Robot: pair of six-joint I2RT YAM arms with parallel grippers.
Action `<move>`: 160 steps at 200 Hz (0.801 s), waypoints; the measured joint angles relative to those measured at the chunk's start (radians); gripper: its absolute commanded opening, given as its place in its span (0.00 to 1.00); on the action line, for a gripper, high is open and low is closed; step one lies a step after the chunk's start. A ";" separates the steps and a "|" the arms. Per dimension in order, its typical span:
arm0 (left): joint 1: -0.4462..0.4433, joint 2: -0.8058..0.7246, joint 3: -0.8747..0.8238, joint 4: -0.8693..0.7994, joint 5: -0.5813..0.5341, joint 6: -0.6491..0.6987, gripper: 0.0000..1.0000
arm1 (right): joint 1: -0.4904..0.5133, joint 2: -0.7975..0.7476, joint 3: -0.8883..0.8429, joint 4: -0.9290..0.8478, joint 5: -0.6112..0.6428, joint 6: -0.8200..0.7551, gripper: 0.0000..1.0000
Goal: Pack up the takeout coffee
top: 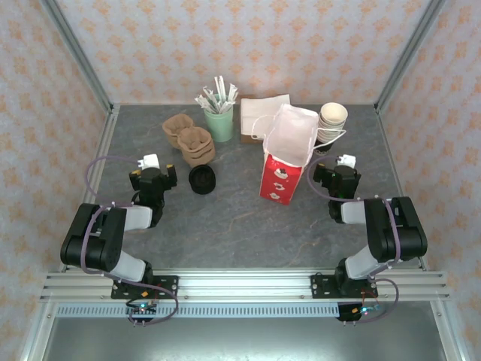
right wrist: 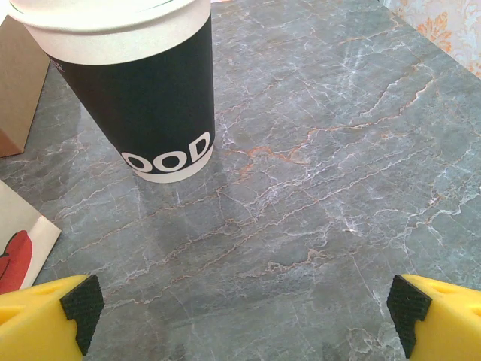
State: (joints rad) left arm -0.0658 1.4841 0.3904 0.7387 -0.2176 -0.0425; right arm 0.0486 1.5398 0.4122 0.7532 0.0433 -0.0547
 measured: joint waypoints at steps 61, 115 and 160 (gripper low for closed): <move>0.000 0.000 0.000 0.000 0.000 0.000 1.00 | 0.000 0.000 0.000 0.000 0.000 0.000 0.99; 0.000 0.000 0.000 0.000 0.000 0.000 1.00 | 0.000 -0.016 -0.005 0.005 0.000 0.000 0.99; 0.000 -0.122 0.008 -0.103 -0.046 -0.002 1.00 | 0.000 -0.158 -0.029 -0.051 0.009 0.000 0.99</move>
State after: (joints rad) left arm -0.0658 1.3621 0.3988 0.6357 -0.2638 -0.0441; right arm 0.0486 1.3815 0.3832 0.7021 0.0521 -0.0544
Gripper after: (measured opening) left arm 0.999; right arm 0.994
